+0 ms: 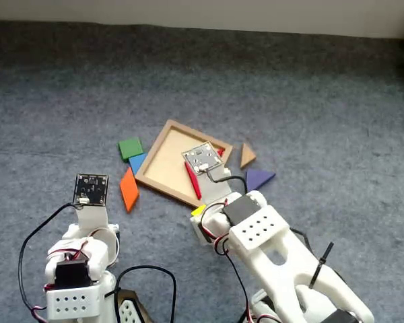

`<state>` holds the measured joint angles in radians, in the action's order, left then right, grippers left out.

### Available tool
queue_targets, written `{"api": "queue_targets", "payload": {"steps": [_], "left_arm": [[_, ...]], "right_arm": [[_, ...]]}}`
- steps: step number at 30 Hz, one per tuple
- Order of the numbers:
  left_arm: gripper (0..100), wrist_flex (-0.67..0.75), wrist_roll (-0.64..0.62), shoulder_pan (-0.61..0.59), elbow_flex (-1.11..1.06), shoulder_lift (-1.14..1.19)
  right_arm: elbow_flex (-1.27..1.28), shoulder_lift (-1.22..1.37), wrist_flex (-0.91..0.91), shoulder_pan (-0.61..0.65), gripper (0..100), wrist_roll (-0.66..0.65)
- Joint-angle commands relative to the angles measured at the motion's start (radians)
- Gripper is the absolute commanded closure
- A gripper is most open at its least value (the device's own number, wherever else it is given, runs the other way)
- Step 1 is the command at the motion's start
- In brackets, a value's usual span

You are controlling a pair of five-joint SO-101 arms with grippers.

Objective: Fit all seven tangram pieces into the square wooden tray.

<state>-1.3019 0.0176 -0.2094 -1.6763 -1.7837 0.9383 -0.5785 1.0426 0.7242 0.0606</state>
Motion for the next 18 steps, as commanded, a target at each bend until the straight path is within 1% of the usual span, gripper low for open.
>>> {"api": "queue_targets", "payload": {"steps": [1,5,11,17,18], "left_arm": [[99,-0.006,-0.006,-0.005,-0.021,-0.008],[99,-0.006,-0.006,-0.005,-0.021,-0.008],[99,-0.006,-0.006,-0.005,-0.021,-0.008],[99,-0.006,-0.006,-0.005,-0.021,-0.008],[99,-0.006,-0.006,-0.005,-0.021,-0.008]], "right_arm": [[-0.005,-0.039,0.004,-0.013,83.9,-0.008],[-0.015,-0.039,0.025,-0.035,75.3,-0.006],[-0.018,-0.038,-0.048,-0.036,77.9,-0.011],[-0.018,-0.038,-0.004,-0.030,77.6,-0.006],[-0.018,-0.036,-0.007,-0.030,76.2,-0.005]]}}
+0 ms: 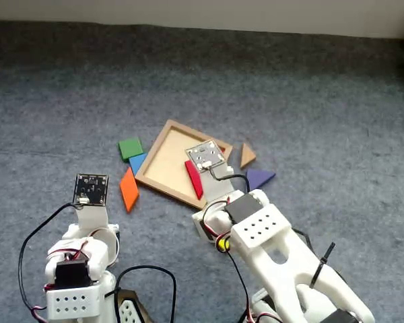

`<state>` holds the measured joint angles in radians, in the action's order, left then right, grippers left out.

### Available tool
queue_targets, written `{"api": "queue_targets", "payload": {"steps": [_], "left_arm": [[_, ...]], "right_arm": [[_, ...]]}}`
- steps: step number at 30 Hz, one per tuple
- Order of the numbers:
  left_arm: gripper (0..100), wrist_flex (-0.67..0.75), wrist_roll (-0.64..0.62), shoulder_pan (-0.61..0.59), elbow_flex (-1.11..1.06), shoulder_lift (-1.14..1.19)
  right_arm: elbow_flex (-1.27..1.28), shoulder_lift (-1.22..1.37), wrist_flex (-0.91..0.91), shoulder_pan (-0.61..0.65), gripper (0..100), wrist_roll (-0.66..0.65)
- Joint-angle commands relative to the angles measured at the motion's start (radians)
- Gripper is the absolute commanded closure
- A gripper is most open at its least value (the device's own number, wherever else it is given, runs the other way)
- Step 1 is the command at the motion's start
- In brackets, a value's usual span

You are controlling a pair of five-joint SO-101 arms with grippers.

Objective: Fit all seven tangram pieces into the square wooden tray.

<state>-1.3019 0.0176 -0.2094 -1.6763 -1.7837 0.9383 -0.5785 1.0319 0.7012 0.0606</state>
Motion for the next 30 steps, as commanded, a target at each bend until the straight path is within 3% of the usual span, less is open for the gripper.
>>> {"api": "queue_targets", "payload": {"steps": [1,5,16,30], "left_arm": [[99,-0.006,-0.006,-0.005,-0.021,-0.008],[99,-0.006,-0.006,-0.005,-0.021,-0.008],[99,-0.006,-0.006,-0.005,-0.021,-0.008],[99,-0.006,-0.006,-0.005,-0.021,-0.008]], "right_arm": [[-0.022,-0.030,0.004,-0.007,73.5,-0.002],[-0.111,0.070,0.013,0.008,62.7,0.117],[-0.326,0.446,0.013,0.064,62.7,0.123],[-0.338,0.483,0.005,0.068,62.7,0.180]]}}
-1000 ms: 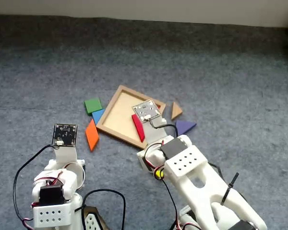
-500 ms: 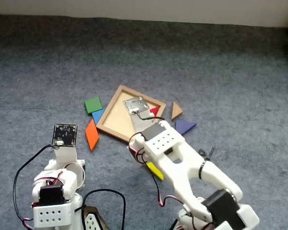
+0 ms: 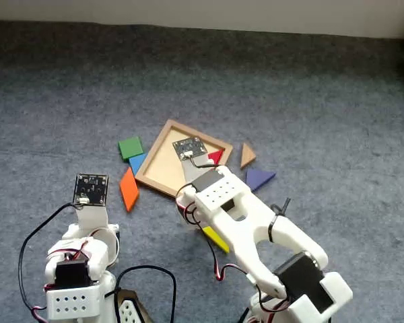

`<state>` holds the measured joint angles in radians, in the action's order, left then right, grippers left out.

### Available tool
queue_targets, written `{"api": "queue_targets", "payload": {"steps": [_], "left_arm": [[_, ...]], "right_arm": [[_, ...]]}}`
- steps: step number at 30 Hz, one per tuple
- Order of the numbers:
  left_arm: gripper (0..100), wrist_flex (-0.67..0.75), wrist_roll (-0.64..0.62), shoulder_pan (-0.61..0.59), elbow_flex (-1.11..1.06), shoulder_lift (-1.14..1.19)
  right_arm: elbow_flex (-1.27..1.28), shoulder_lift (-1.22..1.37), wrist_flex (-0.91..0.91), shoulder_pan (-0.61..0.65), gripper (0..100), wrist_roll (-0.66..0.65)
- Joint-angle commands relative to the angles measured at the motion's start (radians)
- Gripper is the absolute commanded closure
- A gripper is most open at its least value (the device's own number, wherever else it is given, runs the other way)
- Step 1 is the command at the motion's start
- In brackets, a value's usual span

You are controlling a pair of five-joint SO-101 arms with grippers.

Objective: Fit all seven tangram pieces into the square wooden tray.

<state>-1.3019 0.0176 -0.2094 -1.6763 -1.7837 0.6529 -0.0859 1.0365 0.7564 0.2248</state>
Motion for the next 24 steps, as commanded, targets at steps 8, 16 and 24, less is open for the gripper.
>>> {"api": "queue_targets", "payload": {"steps": [8,16,24], "left_arm": [[99,-0.006,-0.006,-0.005,-0.021,-0.008],[99,-0.006,-0.006,-0.005,-0.021,-0.008],[99,-0.006,-0.006,-0.005,-0.021,-0.008]], "right_arm": [[-0.053,-0.012,0.002,0.077,62.7,0.097],[-0.051,-0.001,-0.004,0.008,62.7,0.100],[-0.044,-0.001,-0.058,-0.027,62.7,0.100]]}}
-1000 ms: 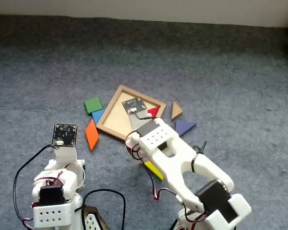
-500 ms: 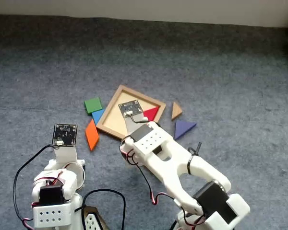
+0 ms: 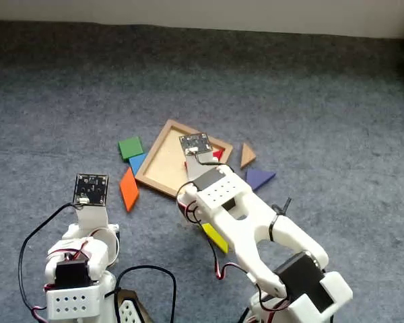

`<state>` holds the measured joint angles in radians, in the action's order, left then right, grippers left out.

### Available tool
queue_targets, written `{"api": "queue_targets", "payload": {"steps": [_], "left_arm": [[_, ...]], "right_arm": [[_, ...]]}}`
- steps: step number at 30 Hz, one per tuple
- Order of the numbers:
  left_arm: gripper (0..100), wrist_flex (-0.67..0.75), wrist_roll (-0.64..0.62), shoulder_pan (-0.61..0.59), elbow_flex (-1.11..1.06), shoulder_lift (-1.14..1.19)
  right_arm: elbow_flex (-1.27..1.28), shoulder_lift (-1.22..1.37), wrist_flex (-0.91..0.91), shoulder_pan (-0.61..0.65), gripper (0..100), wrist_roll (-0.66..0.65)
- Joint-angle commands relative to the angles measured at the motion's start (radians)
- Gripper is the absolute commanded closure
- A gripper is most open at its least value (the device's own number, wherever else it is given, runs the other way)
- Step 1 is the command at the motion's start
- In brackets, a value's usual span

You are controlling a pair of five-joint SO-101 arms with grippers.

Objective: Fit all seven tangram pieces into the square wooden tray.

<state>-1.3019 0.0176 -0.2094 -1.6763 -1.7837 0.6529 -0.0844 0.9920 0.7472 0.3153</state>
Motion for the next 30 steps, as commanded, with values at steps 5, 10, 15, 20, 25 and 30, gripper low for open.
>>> {"api": "queue_targets", "payload": {"steps": [5,10,15,20,25,30], "left_arm": [[99,-0.006,-0.006,-0.005,-0.021,-0.008],[99,-0.006,-0.006,-0.005,-0.021,-0.008],[99,-0.006,-0.006,-0.005,-0.021,-0.008],[99,-0.006,-0.006,-0.005,-0.021,-0.008],[99,-0.006,-0.006,-0.005,-0.021,-0.008],[99,-0.006,-0.006,-0.005,-0.021,-0.008]], "right_arm": [[-0.044,-0.001,-0.013,-0.008,62.7,0.009],[-0.044,-0.001,-0.013,0.025,62.7,0.009],[-0.042,-0.001,-0.039,0.010,62.7,0.009],[-0.039,0.001,-0.054,0.012,62.7,0.011],[0.004,0.001,-0.054,0.013,65.0,0.011],[0.024,-0.001,-0.054,0.013,67.5,0.009]]}}
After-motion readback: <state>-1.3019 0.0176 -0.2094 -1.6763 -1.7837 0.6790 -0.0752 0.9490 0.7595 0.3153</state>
